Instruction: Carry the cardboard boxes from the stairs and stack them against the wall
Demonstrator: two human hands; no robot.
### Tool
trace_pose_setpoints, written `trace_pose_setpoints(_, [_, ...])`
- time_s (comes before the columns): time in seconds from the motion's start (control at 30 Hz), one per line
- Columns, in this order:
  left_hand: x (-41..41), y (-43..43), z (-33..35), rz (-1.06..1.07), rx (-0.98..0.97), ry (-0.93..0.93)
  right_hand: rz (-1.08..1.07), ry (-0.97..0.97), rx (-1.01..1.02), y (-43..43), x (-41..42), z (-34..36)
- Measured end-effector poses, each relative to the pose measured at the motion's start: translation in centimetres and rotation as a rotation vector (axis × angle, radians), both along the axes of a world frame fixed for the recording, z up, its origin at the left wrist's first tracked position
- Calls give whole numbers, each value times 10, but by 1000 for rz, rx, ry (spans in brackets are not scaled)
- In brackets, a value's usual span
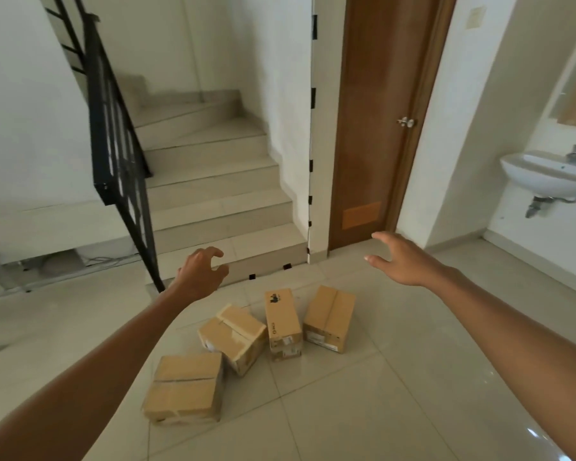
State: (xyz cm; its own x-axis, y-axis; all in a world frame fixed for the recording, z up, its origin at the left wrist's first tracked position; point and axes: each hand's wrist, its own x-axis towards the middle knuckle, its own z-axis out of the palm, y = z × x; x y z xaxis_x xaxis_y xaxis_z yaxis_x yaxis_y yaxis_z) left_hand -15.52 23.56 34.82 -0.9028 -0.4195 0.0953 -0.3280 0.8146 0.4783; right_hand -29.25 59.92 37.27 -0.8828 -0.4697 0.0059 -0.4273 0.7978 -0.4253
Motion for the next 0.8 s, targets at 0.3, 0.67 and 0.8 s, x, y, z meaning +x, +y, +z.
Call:
trace_pose_setpoints(0.3, [55, -38, -15, 197, 36, -9, 122, -85, 27, -52, -9, -23])
trace_pose_setpoints(0.67, [100, -116, -42, 327, 92, -52, 317, -135, 104, -203, -23, -41])
trace_pose_setpoints(0.8, [104, -168, -56, 377, 138, -68, 361, -175, 119, -267, -23, -58])
